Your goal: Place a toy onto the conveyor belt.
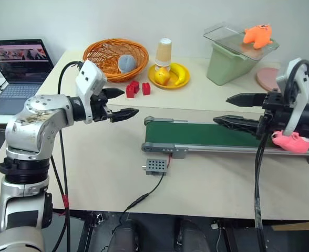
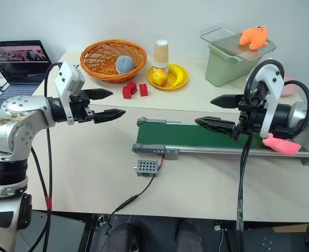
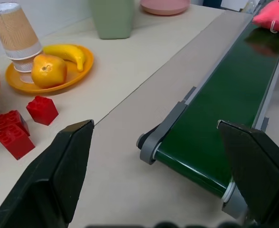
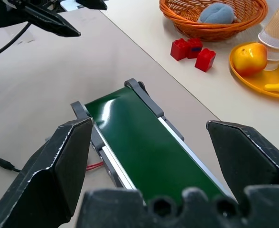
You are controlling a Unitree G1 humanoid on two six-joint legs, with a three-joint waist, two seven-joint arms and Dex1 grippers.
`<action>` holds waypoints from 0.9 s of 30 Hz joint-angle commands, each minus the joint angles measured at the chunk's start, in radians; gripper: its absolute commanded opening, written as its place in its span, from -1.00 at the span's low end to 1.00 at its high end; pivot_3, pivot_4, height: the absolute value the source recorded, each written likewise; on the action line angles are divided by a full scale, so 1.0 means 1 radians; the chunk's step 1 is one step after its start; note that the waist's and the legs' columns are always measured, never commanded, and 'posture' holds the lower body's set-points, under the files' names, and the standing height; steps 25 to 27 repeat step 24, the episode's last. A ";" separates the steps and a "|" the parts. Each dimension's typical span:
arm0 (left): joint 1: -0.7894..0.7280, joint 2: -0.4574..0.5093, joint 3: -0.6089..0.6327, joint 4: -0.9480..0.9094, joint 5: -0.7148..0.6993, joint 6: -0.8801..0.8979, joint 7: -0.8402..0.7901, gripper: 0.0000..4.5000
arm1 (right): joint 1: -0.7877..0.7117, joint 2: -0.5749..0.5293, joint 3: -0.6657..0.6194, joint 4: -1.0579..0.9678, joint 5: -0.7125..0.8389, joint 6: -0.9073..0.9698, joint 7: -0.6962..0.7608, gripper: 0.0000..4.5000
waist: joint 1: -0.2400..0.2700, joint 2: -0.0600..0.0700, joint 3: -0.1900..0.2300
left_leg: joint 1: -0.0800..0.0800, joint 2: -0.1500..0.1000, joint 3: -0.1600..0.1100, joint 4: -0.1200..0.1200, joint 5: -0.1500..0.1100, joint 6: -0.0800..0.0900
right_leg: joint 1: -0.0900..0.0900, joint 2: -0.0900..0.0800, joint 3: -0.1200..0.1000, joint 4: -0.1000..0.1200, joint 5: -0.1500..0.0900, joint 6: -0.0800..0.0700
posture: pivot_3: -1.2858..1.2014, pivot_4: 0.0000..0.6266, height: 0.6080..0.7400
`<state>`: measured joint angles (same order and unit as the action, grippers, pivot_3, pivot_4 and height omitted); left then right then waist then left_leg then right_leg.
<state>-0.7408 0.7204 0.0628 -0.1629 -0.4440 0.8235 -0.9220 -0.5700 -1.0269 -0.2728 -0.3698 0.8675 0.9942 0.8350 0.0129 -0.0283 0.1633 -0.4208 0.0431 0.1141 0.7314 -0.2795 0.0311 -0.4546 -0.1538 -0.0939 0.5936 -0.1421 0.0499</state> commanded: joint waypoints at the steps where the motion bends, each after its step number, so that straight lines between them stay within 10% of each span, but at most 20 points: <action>1: -0.007 0.021 0.001 -0.024 -0.002 -0.052 -0.016 0.97 | -0.032 -0.012 -0.017 -0.007 0.005 -0.010 -0.003 1.00 | 0.000 0.000 0.000 | 0.000 0.000 0.000 0.000 0.000 0.000 | 0.000 0.000 0.000 0.000 0.000 0.000 | 0.03 -0.52 1.00; 27: -0.058 -0.055 0.005 -0.003 -0.075 -0.096 0.023 0.97 | -0.076 0.083 -0.001 -0.017 0.072 0.003 -0.102 1.00 | -0.001 0.000 0.000 | 0.000 0.000 0.000 0.000 0.000 0.000 | 0.000 0.000 0.000 0.000 0.000 0.000 | 0.03 -0.52 1.00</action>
